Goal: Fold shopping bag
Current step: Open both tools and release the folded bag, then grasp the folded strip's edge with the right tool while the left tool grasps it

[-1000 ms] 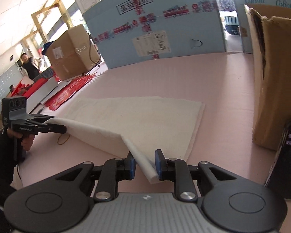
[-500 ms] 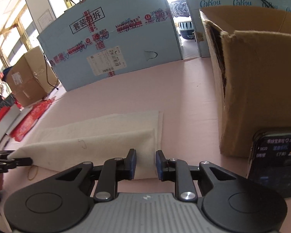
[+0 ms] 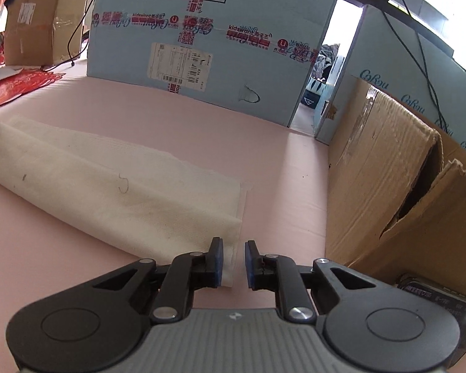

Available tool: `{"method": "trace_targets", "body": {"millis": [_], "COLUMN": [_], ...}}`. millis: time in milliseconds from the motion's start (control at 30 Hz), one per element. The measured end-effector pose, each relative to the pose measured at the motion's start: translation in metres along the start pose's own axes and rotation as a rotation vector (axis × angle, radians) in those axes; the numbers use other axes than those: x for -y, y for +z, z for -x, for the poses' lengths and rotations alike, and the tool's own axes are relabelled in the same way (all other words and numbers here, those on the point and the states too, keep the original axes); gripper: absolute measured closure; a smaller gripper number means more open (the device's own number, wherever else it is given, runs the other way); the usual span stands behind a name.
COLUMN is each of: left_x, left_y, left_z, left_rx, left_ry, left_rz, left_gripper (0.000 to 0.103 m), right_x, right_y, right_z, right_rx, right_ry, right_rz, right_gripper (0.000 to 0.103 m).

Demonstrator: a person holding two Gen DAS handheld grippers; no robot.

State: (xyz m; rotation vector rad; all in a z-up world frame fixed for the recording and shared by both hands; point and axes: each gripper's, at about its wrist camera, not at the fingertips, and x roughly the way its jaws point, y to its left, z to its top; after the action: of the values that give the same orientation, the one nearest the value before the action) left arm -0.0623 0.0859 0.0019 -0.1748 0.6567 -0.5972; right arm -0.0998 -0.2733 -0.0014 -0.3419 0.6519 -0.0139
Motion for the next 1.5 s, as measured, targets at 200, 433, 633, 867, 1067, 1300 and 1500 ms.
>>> {"method": "trace_targets", "body": {"millis": [200, 433, 633, 867, 1067, 1300, 1500], "left_x": [0.029, 0.070, 0.112, 0.119, 0.112, 0.111, 0.114], "left_y": [-0.002, 0.000, 0.001, -0.010, -0.012, -0.013, -0.010], "left_z": [0.014, 0.030, -0.003, -0.053, -0.051, -0.051, -0.051], "left_rx": [0.084, 0.217, 0.171, -0.025, -0.023, -0.018, -0.022], "left_ry": [0.261, 0.492, 0.264, 0.214, 0.188, 0.184, 0.185], "left_rz": [-0.184, -0.393, -0.536, -0.648, -0.615, -0.612, -0.604], "left_gripper": [0.061, 0.046, 0.058, 0.068, 0.068, 0.067, 0.067], "right_x": [-0.009, -0.013, -0.012, -0.008, -0.008, -0.032, -0.069], "right_y": [0.001, -0.001, 0.001, -0.001, -0.007, -0.018, -0.024], "right_z": [0.003, 0.007, 0.006, 0.011, 0.038, 0.052, 0.038], "right_rx": [0.015, 0.023, 0.028, 0.041, 0.150, 0.167, 0.173], "right_ry": [-0.049, -0.069, -0.070, -0.080, -0.126, 0.002, -0.037], "right_rz": [0.061, 0.083, 0.074, 0.071, 0.097, 0.283, 0.488], "right_gripper": [0.087, 0.088, 0.088, 0.087, 0.077, 0.057, 0.057]}}
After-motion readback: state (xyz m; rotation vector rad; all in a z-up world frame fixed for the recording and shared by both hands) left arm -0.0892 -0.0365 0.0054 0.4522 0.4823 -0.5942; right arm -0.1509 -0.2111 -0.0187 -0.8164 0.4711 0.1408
